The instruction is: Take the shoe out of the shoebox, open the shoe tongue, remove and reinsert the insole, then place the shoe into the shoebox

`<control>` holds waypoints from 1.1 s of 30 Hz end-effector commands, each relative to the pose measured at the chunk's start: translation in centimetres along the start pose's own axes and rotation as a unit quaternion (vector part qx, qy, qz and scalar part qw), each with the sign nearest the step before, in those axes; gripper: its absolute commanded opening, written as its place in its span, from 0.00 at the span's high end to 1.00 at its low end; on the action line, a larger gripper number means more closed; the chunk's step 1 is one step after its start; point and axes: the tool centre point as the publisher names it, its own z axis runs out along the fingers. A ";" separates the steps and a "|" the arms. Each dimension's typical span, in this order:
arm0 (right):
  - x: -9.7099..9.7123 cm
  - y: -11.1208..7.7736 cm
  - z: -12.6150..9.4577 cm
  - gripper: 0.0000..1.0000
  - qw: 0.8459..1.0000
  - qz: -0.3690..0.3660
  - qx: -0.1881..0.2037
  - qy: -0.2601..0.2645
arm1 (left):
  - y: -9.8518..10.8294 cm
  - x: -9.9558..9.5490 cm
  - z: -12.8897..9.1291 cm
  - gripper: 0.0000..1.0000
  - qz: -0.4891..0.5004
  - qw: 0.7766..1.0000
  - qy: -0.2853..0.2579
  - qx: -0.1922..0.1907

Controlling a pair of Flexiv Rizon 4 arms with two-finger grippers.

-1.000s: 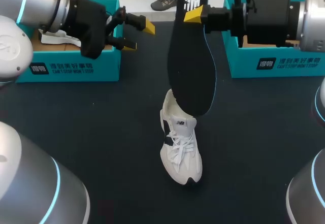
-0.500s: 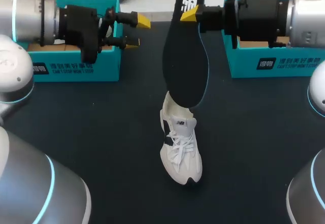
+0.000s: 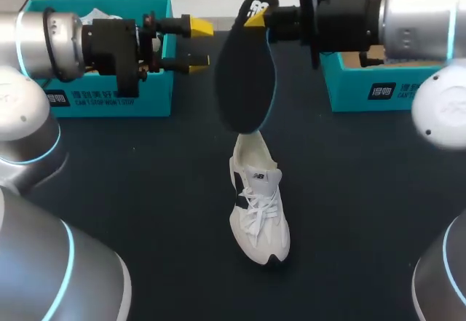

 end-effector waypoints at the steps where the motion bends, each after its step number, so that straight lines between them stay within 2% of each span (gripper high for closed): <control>1: 0.1 -0.7 4.2 1.00 1.000 0.002 -0.018 0.001 | 0.0 -0.2 0.3 0.00 0.002 1.000 -0.010 0.000; 6: 0.1 -0.7 4.2 1.00 1.000 0.002 -0.018 0.001 | -0.2 -0.7 0.2 0.00 -0.009 0.999 -0.030 0.009; 12: 0.1 -0.7 4.2 1.00 1.000 0.002 -0.018 0.001 | -0.1 -0.2 0.1 0.00 -0.024 0.998 -0.064 0.010; 16: -0.9 1.5 6.2 1.00 0.999 0.017 -0.036 0.009 | -0.4 -0.3 -0.3 0.00 -0.032 0.996 -0.086 0.016; 21: -1.4 3.6 8.3 1.00 0.999 0.011 -0.030 0.010 | -1.0 -1.0 -0.6 0.00 -0.036 0.995 -0.087 0.021; 25: -1.7 4.6 9.5 1.00 1.000 0.019 -0.015 0.016 | -1.5 -1.3 -0.6 0.00 -0.042 0.994 -0.094 0.027; 33: -2.6 5.6 10.1 1.00 0.998 0.046 0.020 0.022 | -1.9 -0.7 -0.7 0.00 -0.069 0.992 -0.094 0.049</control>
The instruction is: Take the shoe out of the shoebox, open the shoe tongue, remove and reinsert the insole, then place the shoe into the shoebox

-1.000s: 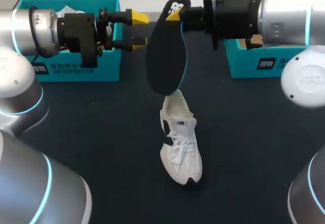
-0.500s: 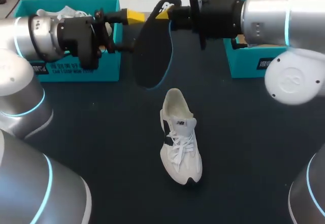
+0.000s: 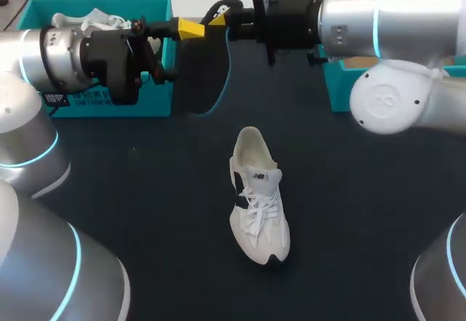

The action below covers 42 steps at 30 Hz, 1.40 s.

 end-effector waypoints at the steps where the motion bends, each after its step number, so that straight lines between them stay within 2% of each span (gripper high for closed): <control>1: -0.6 0.8 1.1 1.00 0.999 0.005 0.038 0.025 | 0.0 0.3 -0.2 0.00 -0.003 1.000 0.003 0.008; 8: -0.7 0.9 0.4 1.00 0.996 -0.002 0.084 0.027 | 0.3 0.9 -0.6 0.00 -0.012 1.000 0.018 0.013; 13: -0.9 1.2 0.1 1.00 0.996 0.009 0.083 0.036 | 0.2 1.0 -0.9 0.00 -0.016 1.000 0.016 0.016; 14: -0.9 1.3 0.1 1.00 0.996 0.008 0.083 0.035 | 0.2 1.1 -0.9 0.07 -0.016 1.000 0.015 0.016; 16: -1.0 1.4 0.1 1.00 0.996 0.012 0.079 0.035 | 0.2 1.1 -0.9 0.12 -0.016 1.000 0.014 0.016; 17: -1.0 1.4 0.1 1.00 0.996 0.014 0.081 0.035 | 0.2 1.2 -0.8 0.47 -0.016 1.000 0.013 0.017; 21: -1.1 1.4 0.5 1.00 0.996 0.016 0.083 0.032 | 0.4 1.5 -0.5 0.69 -0.016 1.000 0.012 0.020; 22: -1.1 1.4 0.5 1.00 0.996 0.017 0.083 0.031 | 0.5 1.6 -0.4 0.73 -0.017 1.000 0.011 0.020; 27: -1.3 1.3 0.8 1.00 0.996 0.022 0.081 0.029 | 0.9 2.1 0.0 0.69 -0.017 1.000 0.003 0.019; 30: -1.4 1.2 0.9 1.00 0.996 0.023 0.080 0.029 | 1.1 2.2 0.1 0.80 -0.015 1.000 0.000 0.018; 32: -1.4 1.2 0.9 1.00 0.996 0.025 0.080 0.031 | 1.2 2.4 0.2 1.00 -0.016 1.000 0.001 0.018; 37: -1.4 1.2 0.9 1.00 0.996 0.026 0.080 0.031 | 1.2 2.6 0.0 1.00 -0.019 1.000 -0.003 0.019; 38: -1.5 1.3 0.8 0.21 0.996 0.022 0.078 0.031 | 1.2 2.6 -0.1 1.00 -0.020 1.000 -0.006 0.019; 39: -1.5 1.4 0.5 0.00 0.996 0.016 0.084 0.039 | 1.2 2.5 -0.3 1.00 -0.021 1.000 -0.011 0.020; 42: -1.7 1.8 -0.7 0.00 0.995 -0.002 0.078 0.056 | 0.9 2.1 -1.1 1.00 -0.022 0.999 -0.016 0.020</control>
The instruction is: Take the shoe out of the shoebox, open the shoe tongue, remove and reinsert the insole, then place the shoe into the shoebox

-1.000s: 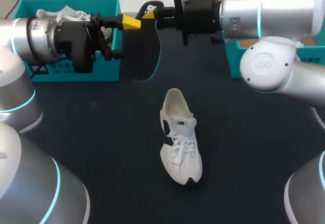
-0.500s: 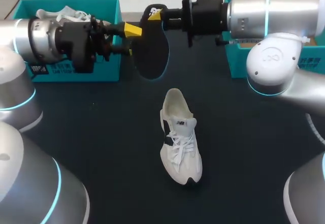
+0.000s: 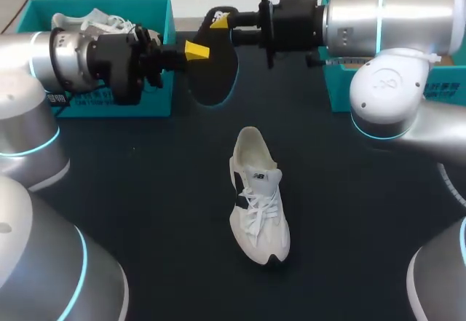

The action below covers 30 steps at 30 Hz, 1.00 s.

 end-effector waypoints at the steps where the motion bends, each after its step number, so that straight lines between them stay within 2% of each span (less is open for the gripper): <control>1: -0.8 0.2 -1.7 0.00 1.000 -0.011 -0.001 0.022 | -0.4 -0.3 -1.2 1.00 0.000 1.000 -0.004 0.000; 4: -1.2 0.2 -2.8 0.00 0.999 -0.032 -0.007 0.020 | -0.6 -0.7 -1.7 1.00 -0.003 1.000 0.002 0.000; 10: -1.2 0.3 -2.8 0.00 0.999 -0.041 -0.014 0.017 | -0.7 -0.8 -1.8 1.00 -0.008 1.000 0.013 0.010; 17: -1.2 0.3 -2.8 0.00 0.999 -0.041 -0.014 0.017 | -0.5 -0.8 -4.0 1.00 -0.006 0.999 0.043 -0.025; 20: -1.2 0.3 -2.8 0.00 0.999 -0.041 -0.014 0.017 | -0.5 -0.7 -4.4 1.00 -0.008 0.998 0.048 -0.029; 23: -1.0 1.2 -4.9 0.00 0.990 -0.059 0.069 0.109 | -0.7 -0.6 -4.2 1.00 -0.009 0.999 0.045 -0.028; 25: -1.7 2.1 -6.5 0.00 0.982 -0.098 0.091 0.136 | -0.7 -0.6 -4.0 1.00 -0.009 0.999 0.041 -0.027; 27: -2.2 3.1 -7.9 0.00 0.978 -0.098 0.107 0.153 | -0.7 -0.6 -3.8 1.00 -0.009 0.999 0.039 -0.026; 30: -2.7 3.7 -9.5 0.00 0.971 -0.127 0.132 0.153 | -0.6 -0.6 -3.7 1.00 -0.010 0.999 0.037 -0.023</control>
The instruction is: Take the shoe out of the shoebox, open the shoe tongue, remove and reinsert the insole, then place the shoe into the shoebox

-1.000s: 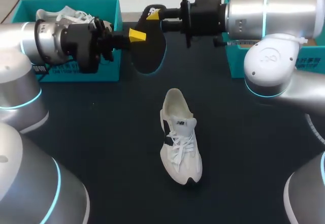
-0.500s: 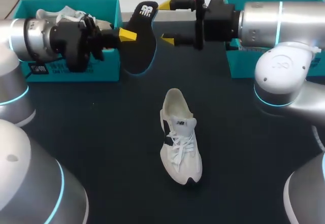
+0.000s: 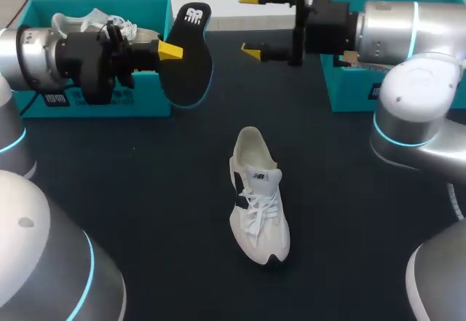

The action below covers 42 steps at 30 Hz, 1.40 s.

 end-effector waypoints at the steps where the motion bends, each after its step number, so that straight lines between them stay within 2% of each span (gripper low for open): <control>1: -1.4 0.8 -4.8 0.00 0.988 -0.061 0.107 0.097 | 0.2 0.1 0.3 1.00 0.000 1.000 -0.002 0.001; 6: -1.2 1.0 -6.4 0.00 0.986 -0.103 0.105 0.082 | 0.7 0.3 0.3 1.00 -0.003 1.000 -0.005 0.008; 8: -1.1 0.9 -6.7 0.00 0.987 -0.131 0.081 0.056 | 0.9 0.4 0.3 1.00 -0.004 1.000 -0.007 0.009; 9: -1.2 0.8 -6.9 0.00 0.986 -0.138 0.086 0.047 | 1.0 0.5 0.3 1.00 -0.005 1.000 -0.008 0.009; 11: -1.2 0.7 -7.3 0.00 0.985 -0.159 0.068 0.024 | 1.1 0.7 0.2 1.00 -0.006 1.000 -0.009 0.008; 16: -1.2 0.6 -9.0 0.00 0.984 -0.169 0.063 0.000 | 1.3 1.1 0.1 1.00 -0.011 1.000 -0.012 0.012; 23: -2.1 0.2 -11.1 0.00 0.982 -0.160 0.094 -0.030 | 1.8 1.1 0.1 1.00 -0.009 1.000 -0.003 0.025; 26: -2.4 -0.1 -11.3 0.00 0.982 -0.152 0.101 -0.041 | 1.8 0.7 0.2 1.00 0.006 0.999 0.007 0.031; 28: -2.6 0.4 -11.2 0.00 0.986 -0.146 0.068 -0.053 | 1.7 0.4 0.5 1.00 0.037 0.998 0.030 0.038; 29: -2.6 0.4 -11.2 0.00 0.986 -0.146 0.068 -0.053 | 1.6 0.1 0.8 1.00 0.068 0.996 0.046 0.040; 42: -2.6 0.4 -11.2 0.00 0.986 -0.146 0.068 -0.053 | 1.6 0.1 0.8 1.00 0.068 0.996 0.046 0.040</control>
